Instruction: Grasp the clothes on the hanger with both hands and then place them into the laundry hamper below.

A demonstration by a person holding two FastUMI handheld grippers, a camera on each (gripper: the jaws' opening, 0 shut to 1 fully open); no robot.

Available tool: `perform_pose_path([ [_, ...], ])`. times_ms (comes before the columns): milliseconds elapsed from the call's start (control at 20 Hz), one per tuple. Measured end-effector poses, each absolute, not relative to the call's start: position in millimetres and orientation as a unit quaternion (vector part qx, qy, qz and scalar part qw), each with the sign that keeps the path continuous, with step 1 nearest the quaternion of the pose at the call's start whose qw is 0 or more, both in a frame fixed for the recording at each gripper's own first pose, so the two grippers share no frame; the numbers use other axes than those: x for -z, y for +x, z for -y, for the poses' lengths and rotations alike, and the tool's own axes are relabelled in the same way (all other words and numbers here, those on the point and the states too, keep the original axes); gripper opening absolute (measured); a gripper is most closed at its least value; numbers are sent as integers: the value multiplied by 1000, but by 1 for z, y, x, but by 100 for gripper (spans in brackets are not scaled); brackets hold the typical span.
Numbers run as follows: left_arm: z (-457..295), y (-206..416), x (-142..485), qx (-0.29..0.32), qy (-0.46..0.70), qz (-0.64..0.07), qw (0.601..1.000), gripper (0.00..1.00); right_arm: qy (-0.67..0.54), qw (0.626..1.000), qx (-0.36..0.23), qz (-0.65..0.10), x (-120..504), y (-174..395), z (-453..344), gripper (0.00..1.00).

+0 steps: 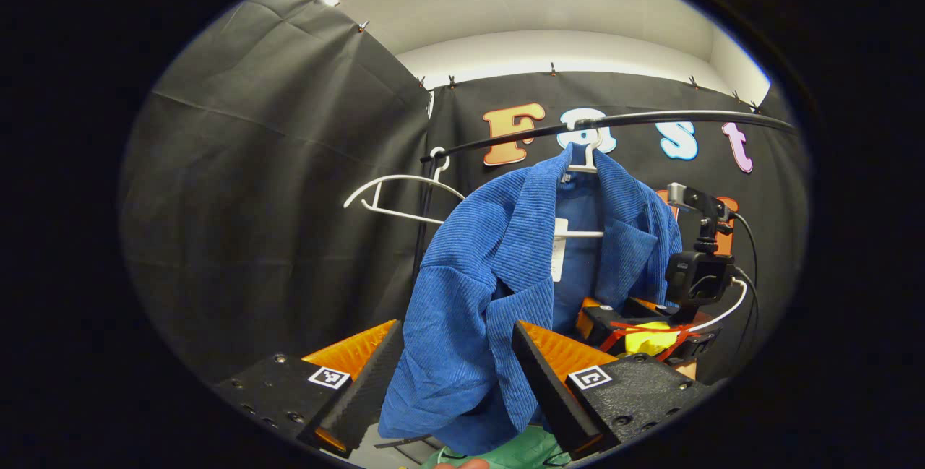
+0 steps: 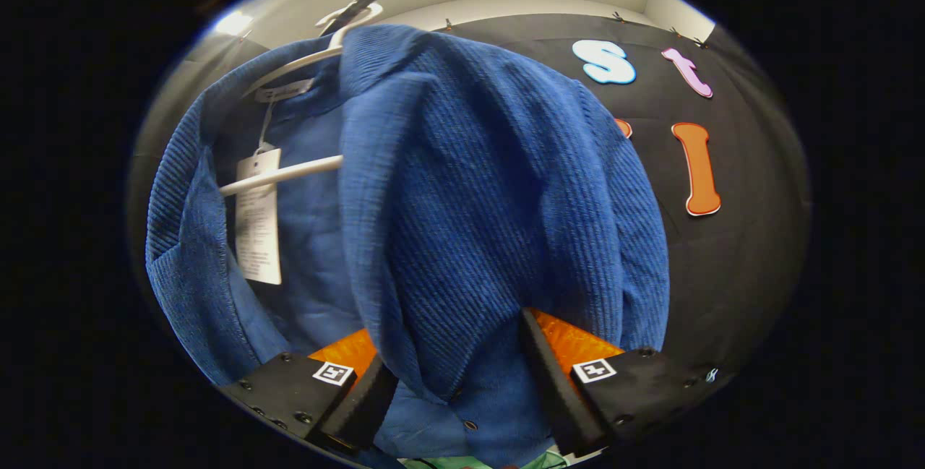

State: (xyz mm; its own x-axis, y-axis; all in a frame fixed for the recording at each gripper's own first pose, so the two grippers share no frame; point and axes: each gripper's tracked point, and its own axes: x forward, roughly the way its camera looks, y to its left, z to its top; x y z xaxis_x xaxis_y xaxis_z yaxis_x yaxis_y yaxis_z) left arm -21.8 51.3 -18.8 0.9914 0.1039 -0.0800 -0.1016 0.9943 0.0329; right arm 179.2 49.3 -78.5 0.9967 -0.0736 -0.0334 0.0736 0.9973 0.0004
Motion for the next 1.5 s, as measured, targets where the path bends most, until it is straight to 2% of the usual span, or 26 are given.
perform_pose_path([
  [300, -25, -11, 40, -12, 9, -60, 998, 95, 49, 999, 1, 5, 40, 140, -14, 14],
  [350, -19, -9, 45, -5, 7, -63, 998, 95, 51, 999, 0, 15, 28, 130, -7, 15],
  [400, -12, -6, 49, 3, 4, -66, 998, 92, 49, 998, -3, 27, 18, 122, -3, 7],
  [500, -3, 1, 56, 17, -6, -72, 997, 92, 50, 997, -23, 51, -4, 99, -3, 7],
  [550, 3, 4, 61, 22, -12, -75, 997, 95, 49, 996, -35, 65, -17, 89, -5, 7],
  [600, 9, 8, 64, 27, -19, -78, 996, 92, 45, 995, -41, 76, -28, 81, -2, 7],
  [700, 15, 15, 72, 27, -26, -79, 996, 92, 37, 993, -58, 101, -51, 65, 0, 7],
  [850, 18, 37, 81, 11, -25, -68, 997, 98, 33, 987, -77, 136, -82, 41, -1, 7],
  [1050, 19, 78, 77, -16, -29, -34, 999, 92, 34, 980, -110, 163, -105, 20, -7, 7],
  [1150, 20, 97, 74, -28, -33, -14, 999, 92, 29, 977, -121, 174, -112, 17, -11, 7],
  [1200, 17, 106, 74, -40, -33, -9, 999, 95, 24, 976, -123, 176, -113, 16, -11, 7],
  [1350, 4, 120, 79, -64, -25, -3, 998, 86, 17, 976, -131, 176, -113, 13, -17, 7],
  [1500, -10, 120, 82, -73, -17, -5, 997, 47, 20, 977, -129, 171, -109, 16, -18, 7],
])
